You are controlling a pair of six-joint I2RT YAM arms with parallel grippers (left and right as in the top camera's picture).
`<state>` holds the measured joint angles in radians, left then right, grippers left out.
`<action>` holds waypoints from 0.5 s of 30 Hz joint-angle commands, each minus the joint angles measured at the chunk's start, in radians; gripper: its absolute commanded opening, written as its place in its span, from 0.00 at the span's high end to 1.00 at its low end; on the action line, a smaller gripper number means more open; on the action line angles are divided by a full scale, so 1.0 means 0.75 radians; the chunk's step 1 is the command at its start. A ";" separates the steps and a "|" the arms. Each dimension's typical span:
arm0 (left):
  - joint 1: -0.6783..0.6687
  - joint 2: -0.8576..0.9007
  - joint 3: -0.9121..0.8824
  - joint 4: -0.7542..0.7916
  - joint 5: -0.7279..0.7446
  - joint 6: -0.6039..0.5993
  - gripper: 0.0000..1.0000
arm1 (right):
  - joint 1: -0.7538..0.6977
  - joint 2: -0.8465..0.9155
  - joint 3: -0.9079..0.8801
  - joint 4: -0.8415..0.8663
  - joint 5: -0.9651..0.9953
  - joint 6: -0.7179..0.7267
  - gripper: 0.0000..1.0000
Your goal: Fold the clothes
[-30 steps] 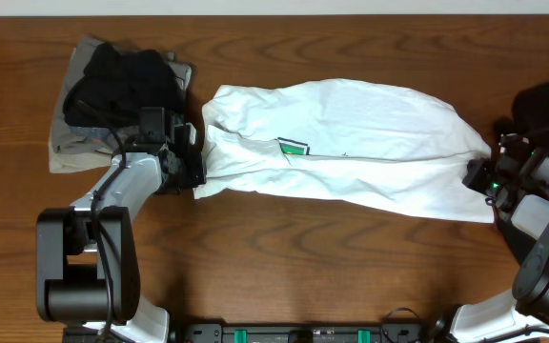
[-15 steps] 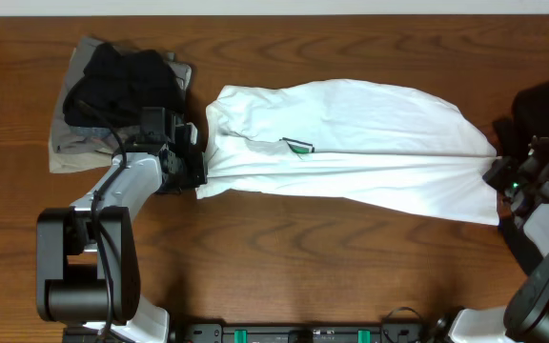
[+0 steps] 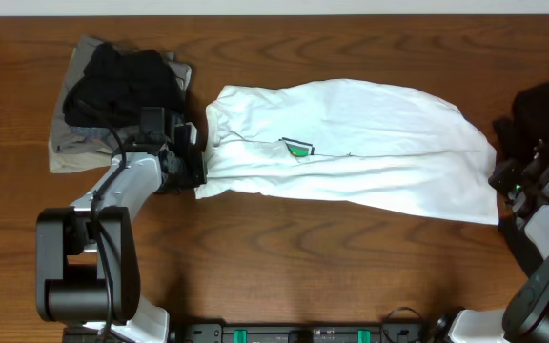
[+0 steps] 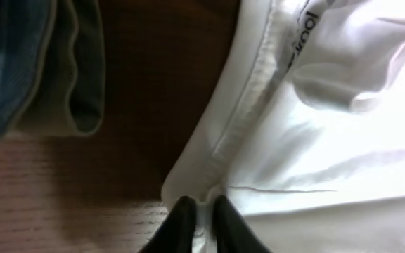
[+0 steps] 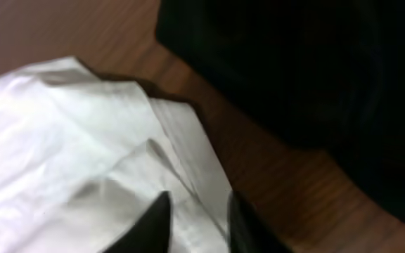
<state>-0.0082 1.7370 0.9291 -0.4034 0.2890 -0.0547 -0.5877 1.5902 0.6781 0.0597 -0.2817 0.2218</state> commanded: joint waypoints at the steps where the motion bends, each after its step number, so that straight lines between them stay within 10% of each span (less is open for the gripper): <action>1: 0.004 -0.034 0.016 -0.021 -0.008 -0.009 0.78 | -0.010 -0.018 0.014 0.027 -0.099 0.004 0.64; 15: -0.003 -0.433 0.050 -0.110 0.169 -0.010 0.43 | 0.084 -0.308 0.014 -0.050 -0.410 0.109 0.64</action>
<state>-0.0086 1.4586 0.9340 -0.4889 0.3466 -0.0566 -0.5625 1.3949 0.6785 0.0452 -0.5064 0.2646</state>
